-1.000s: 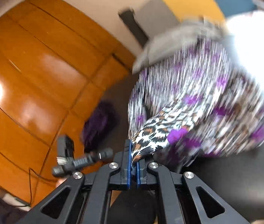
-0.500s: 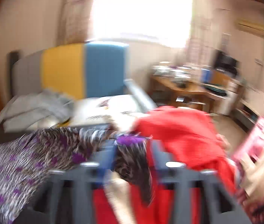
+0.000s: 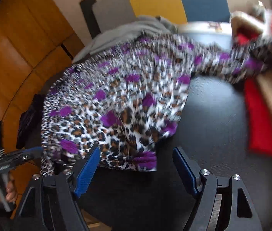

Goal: Fold clothes

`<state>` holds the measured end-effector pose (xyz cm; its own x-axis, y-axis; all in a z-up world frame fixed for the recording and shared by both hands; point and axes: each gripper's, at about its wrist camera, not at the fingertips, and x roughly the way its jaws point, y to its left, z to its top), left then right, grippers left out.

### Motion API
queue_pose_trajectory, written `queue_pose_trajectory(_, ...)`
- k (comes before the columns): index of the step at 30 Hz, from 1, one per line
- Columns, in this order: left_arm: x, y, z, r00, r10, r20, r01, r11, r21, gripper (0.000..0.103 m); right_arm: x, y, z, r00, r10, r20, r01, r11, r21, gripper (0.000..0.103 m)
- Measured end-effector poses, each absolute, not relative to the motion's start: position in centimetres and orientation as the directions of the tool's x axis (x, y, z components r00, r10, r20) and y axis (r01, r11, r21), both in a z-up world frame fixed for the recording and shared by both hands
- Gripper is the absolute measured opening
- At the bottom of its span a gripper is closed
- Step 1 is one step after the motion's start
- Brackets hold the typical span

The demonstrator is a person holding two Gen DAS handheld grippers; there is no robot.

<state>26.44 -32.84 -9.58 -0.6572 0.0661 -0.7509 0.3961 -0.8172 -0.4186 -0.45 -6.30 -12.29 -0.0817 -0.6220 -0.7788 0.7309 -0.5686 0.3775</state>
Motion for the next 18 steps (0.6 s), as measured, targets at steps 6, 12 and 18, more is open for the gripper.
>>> queue_pose_trajectory(6, 22.2, -31.2, -11.5, -0.608, 0.095, -0.788, 0.327, -0.874, -0.358, 0.032, -1.3, -6.2, -12.5, -0.086, -0.626, -0.775, 0.715, -0.581, 0.390, 0.052)
queue_pose_trajectory(12, 21.0, -32.1, -13.5, -0.623, 0.155, -0.767, 0.333, -0.834, -0.439, 0.025, -0.4, -6.9, -12.0, -0.090, -0.572, -0.815, 0.754, -0.574, 0.320, 0.053)
queue_pose_trajectory(18, 23.1, -33.6, -10.9, -0.650, 0.020, -0.759, 0.399, -0.842, -0.364, 0.011, 0.8, -8.2, -11.3, -0.128, -0.558, -0.820, 0.803, -0.544, 0.244, 0.008)
